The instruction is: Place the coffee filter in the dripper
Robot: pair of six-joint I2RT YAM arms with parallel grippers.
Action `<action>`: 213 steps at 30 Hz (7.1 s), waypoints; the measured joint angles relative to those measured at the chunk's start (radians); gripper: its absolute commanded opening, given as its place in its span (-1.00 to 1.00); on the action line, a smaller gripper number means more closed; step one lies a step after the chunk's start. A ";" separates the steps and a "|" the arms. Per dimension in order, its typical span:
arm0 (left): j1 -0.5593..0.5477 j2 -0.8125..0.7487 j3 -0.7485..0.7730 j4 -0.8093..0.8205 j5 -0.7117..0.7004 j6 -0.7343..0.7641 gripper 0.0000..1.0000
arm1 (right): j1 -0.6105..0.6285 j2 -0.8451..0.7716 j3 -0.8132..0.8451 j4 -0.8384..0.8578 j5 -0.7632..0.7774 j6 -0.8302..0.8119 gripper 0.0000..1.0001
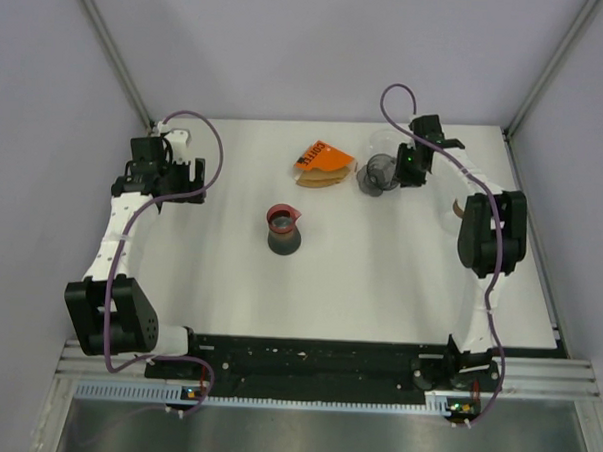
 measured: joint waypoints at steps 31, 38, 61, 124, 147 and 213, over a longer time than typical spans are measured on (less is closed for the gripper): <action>0.002 0.000 -0.003 -0.046 0.094 0.037 0.61 | -0.013 0.077 0.128 -0.037 -0.215 -0.126 -1.00; 0.000 -0.005 0.117 -0.206 0.419 0.158 0.54 | 0.014 -0.135 0.137 -0.154 -0.426 -0.356 -1.00; -0.239 -0.029 0.290 -0.414 0.784 0.568 0.47 | 0.452 0.056 0.688 -0.689 -0.666 -0.785 -1.00; -0.179 -0.092 -0.214 0.258 0.794 0.467 -1.00 | 0.421 0.024 0.563 -0.239 -0.513 -0.407 0.13; -0.177 -0.091 -0.244 0.245 0.743 0.512 -0.08 | 0.441 -0.052 0.414 -0.217 -0.457 -0.330 0.33; -0.105 -0.113 -0.016 -0.045 0.257 0.231 0.29 | 0.276 0.148 -0.458 1.223 -0.034 1.244 -0.26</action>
